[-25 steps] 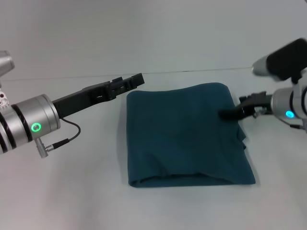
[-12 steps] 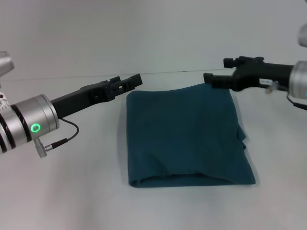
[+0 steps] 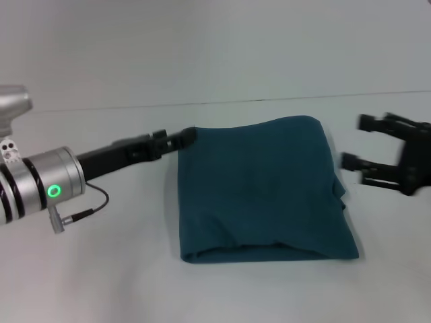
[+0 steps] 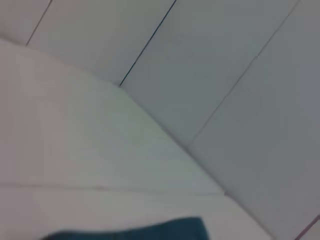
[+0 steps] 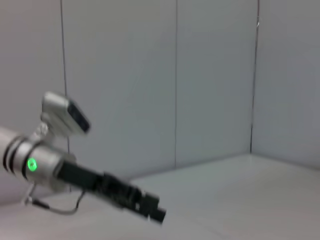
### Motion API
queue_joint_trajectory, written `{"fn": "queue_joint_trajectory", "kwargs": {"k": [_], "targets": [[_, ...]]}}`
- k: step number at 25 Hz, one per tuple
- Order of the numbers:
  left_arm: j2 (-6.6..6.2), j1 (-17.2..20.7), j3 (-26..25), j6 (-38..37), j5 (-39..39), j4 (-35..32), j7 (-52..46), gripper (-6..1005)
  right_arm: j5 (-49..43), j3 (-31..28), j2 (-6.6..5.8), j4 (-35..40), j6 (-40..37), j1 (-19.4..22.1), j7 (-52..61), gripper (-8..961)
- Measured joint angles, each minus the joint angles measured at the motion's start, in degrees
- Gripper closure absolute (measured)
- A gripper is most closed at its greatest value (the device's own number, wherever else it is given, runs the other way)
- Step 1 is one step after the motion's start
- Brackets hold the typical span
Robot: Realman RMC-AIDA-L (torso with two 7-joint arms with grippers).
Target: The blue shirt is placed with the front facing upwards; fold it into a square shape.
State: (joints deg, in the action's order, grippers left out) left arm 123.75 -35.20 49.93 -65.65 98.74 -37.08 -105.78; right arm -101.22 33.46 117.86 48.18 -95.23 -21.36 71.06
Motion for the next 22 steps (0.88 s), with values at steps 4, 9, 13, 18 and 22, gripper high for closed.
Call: {"fn": "queue_joint_trajectory", "kwargs": {"k": [4, 9, 13, 18, 22], "targets": [[-0.19, -1.15, 0.33, 2.09, 6.67, -0.24, -8.35, 111, 0.15, -5.88, -0.41, -0.48, -4.55, 2.15, -0.88, 74], [-0.19, -2.39, 0.37, 1.89, 11.63, -0.61, -10.84, 112, -1.66, -7.35, -1.2, -0.52, -5.95, 3.14, -0.58, 74], [-0.01, -0.84, -0.58, -2.53, 10.13, -2.55, 1.03, 112, -7.0, -6.76, -2.72, 0.09, -9.16, 1.76, 2.55, 75], [-0.26, 3.24, -4.38, -17.32, 10.38, -7.31, 22.22, 112, -14.67, -6.21, -4.06, 3.21, -14.45, -1.52, 9.19, 75], [-2.06, 4.59, -12.28, -33.68, 11.98, -8.88, 32.65, 112, -17.47, -3.11, -2.47, 7.51, -16.55, -4.58, 12.11, 74]]}}
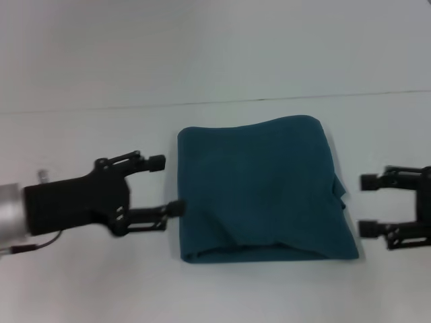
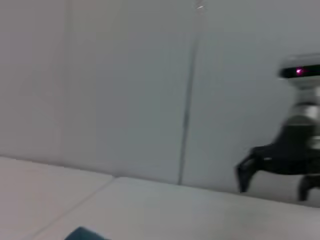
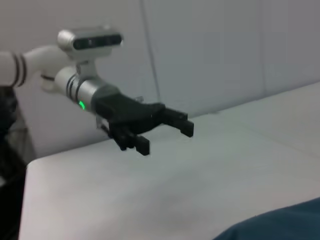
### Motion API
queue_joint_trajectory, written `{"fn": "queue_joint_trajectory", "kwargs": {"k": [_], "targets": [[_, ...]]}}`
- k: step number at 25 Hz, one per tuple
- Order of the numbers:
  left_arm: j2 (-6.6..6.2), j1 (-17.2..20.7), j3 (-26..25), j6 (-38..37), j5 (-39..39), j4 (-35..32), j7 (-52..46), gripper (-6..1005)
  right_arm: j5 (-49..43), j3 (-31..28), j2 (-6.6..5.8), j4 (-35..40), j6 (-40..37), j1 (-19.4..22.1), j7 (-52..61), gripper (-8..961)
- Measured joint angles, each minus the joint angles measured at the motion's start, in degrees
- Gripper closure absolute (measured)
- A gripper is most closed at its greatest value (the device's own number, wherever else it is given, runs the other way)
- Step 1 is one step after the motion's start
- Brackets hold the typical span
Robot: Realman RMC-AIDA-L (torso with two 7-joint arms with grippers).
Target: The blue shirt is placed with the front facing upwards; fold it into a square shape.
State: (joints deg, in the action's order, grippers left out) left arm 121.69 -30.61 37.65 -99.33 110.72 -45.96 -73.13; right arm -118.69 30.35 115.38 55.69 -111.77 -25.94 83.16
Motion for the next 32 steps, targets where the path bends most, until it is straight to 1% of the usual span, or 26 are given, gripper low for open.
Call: {"fn": "queue_joint_trajectory", "kwargs": {"k": [1, 3, 5, 7, 9, 12, 15, 20, 26, 32], "targets": [[0.0, 0.0, 0.0, 0.0, 0.0, 0.0, 0.0, 112, 0.0, 0.0, 0.0, 0.0, 0.0, 0.0, 0.0, 74], [-0.9, -0.74, -1.8, -3.45, 2.54, -0.05, -1.55, 112, -0.55, 2.34, 1.23, 1.72, 0.06, -1.13, 0.52, 74], [-1.48, -1.62, -2.96, -4.64, 6.4, -0.22, -4.02, 112, -0.96, 4.1, 2.44, 2.91, 0.39, -2.11, 0.48, 74], [-1.62, -1.97, -3.01, -4.63, 7.5, -0.16, -4.87, 112, -1.15, 5.69, 3.56, 3.66, 1.03, -3.28, 0.4, 74], [-1.75, -2.58, -2.73, -4.69, 8.65, 0.01, -6.47, 112, -1.23, 7.31, 3.95, 3.64, 1.64, -4.26, 0.6, 75], [-1.73, -2.83, -2.38, -5.04, 8.85, -0.12, -7.47, 112, -1.23, 10.42, 4.18, 3.28, 3.05, -4.93, 0.79, 73], [-1.67, -2.85, -2.38, -5.44, 8.87, -0.25, -7.59, 111, -0.9, 12.28, 4.26, 3.22, 3.88, -4.87, 0.66, 63], [-1.62, -2.81, -2.39, -5.83, 8.9, -0.29, -7.59, 111, -0.61, 12.68, 4.29, 3.2, 3.94, -4.56, 0.2, 23], [-1.46, -2.75, -2.41, -6.0, 8.67, -0.34, -7.24, 111, -0.5, 12.6, 4.32, 2.76, 5.43, -4.32, -1.34, 23], [-1.12, -3.0, -2.28, -6.06, 8.35, -0.37, -7.13, 111, 0.64, 12.6, 4.32, 0.48, 7.05, -4.57, -2.87, 23]]}}
